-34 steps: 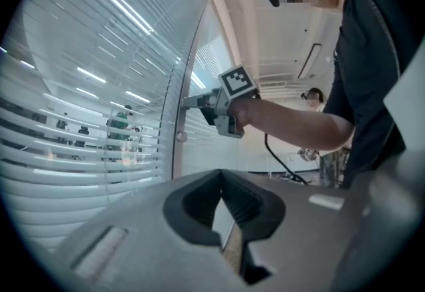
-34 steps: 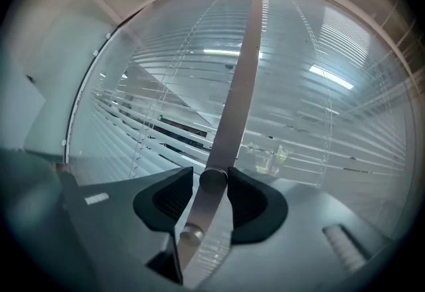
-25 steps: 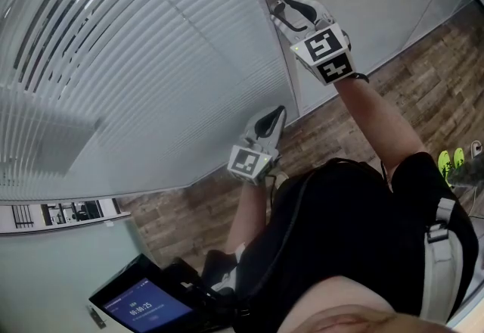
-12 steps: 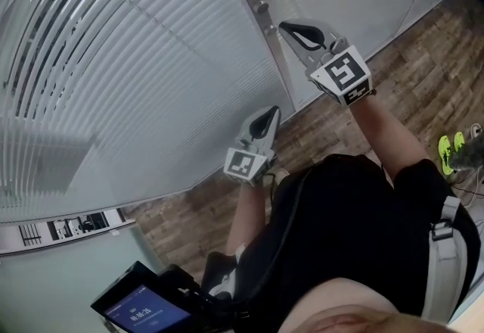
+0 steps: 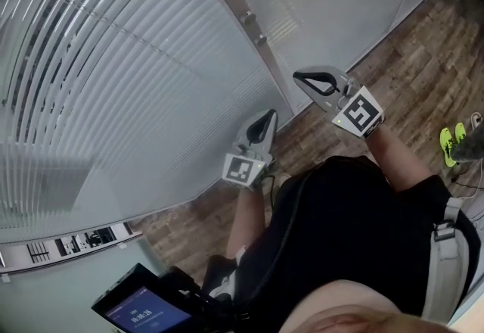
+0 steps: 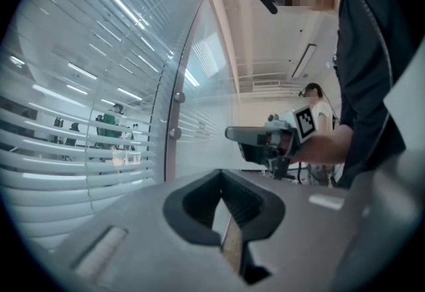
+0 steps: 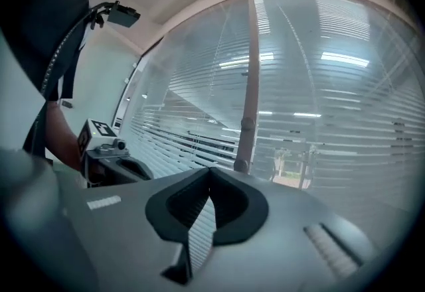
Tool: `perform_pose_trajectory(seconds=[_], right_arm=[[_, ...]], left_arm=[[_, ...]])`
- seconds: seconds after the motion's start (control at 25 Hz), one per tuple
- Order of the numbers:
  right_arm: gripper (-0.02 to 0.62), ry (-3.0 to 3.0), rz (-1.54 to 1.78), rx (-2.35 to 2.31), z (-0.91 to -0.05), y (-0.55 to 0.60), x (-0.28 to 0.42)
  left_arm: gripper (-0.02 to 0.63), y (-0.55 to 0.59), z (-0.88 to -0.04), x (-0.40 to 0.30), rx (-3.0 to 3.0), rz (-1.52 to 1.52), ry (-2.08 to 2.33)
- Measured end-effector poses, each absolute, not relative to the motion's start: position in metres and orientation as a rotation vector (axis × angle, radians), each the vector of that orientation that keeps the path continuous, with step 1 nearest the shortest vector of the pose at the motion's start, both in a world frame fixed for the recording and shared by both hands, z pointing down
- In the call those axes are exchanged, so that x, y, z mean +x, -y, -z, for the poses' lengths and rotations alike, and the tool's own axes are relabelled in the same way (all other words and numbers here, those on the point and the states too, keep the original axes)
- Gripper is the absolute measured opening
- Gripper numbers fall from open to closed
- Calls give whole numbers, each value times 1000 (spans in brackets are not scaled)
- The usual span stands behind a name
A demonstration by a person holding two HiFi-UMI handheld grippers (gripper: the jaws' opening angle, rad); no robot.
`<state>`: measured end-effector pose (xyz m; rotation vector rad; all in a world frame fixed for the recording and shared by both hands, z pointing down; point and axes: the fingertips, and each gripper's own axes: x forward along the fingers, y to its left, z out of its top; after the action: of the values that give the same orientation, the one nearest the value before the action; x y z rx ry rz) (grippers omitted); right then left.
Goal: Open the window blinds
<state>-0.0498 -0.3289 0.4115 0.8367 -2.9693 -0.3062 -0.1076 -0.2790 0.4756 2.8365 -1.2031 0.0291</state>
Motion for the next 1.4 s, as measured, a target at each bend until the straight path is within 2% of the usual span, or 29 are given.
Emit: perform_pose_trajectory(seconds=[0.44, 1.4], right_arm=[[5, 3034, 123, 818, -446, 290, -23], [5, 3012, 94, 800, -455, 291, -23]], left_arm=[[3, 279, -452, -114, 2802, 71, 1165], [3, 279, -457, -111, 2806, 41, 1180]])
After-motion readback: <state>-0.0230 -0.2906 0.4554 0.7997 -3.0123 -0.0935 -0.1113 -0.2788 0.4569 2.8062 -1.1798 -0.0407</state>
